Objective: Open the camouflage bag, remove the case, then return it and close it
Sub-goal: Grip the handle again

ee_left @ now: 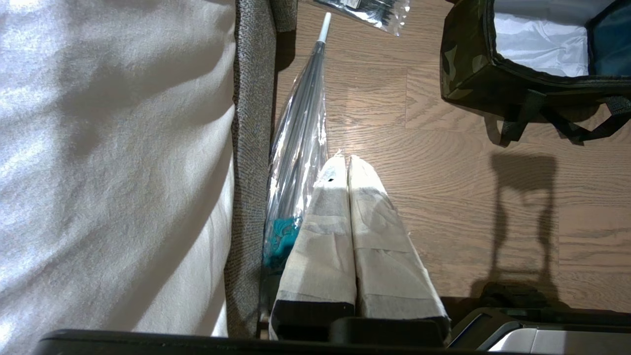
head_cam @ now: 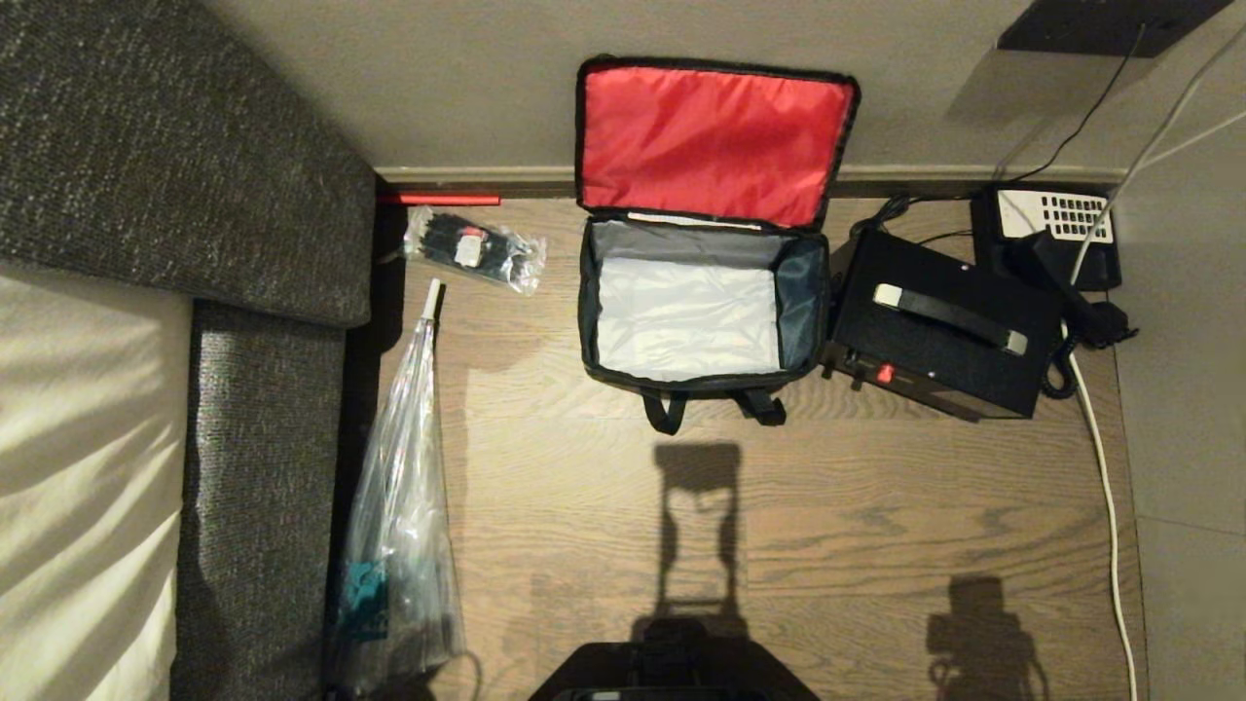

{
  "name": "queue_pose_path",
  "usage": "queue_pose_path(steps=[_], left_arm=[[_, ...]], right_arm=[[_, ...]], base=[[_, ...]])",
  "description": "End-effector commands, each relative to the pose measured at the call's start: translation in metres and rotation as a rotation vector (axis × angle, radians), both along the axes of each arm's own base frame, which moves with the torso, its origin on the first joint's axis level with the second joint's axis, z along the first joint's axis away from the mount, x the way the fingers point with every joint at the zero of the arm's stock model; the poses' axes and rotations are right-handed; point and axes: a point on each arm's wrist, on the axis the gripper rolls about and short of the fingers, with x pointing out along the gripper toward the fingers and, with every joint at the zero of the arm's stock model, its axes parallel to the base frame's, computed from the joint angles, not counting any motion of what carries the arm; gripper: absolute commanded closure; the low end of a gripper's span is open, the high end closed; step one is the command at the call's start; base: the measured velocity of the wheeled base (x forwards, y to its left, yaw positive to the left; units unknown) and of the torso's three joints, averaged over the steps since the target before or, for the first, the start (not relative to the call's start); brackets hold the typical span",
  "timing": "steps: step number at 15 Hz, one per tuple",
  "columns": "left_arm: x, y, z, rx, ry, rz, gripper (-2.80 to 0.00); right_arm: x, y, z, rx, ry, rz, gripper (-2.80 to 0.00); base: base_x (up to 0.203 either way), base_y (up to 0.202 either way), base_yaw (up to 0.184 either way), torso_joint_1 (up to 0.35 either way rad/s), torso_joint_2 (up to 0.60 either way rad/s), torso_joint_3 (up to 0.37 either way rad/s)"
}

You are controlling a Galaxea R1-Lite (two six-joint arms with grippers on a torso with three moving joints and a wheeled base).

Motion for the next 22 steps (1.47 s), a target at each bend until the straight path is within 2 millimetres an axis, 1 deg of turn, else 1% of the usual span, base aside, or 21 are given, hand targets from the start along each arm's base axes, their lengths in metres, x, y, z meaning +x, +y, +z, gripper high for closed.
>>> queue_pose_path(steps=[1,8,16,22], left_arm=[[0.0034,0.0,-0.011,0.0,0.04,0.0,0.0],[0.0034,0.0,-0.011,-0.003,0.04,-0.001,0.0],[0.0034,0.0,-0.0108,-0.005,0.039,0.001,0.0],[0.0034,0.0,-0.0108,-0.003,0.039,0.001,0.0]], right_arm=[[-0.0001,0.0,0.0,0.0,-0.001,0.0,0.0],[-0.0001,0.0,0.0,0.0,-0.001,0.0,0.0],[-0.0001,0.0,0.0,0.0,-0.001,0.0,0.0],[-0.0001,0.0,0.0,0.0,-0.001,0.0,0.0]], base=[[0.0,0.0,0.0,0.0,0.0,0.0],[0.0,0.0,0.0,0.0,0.0,0.0],[0.0,0.0,0.0,0.0,0.0,0.08],[0.0,0.0,0.0,0.004,0.0,0.133]])
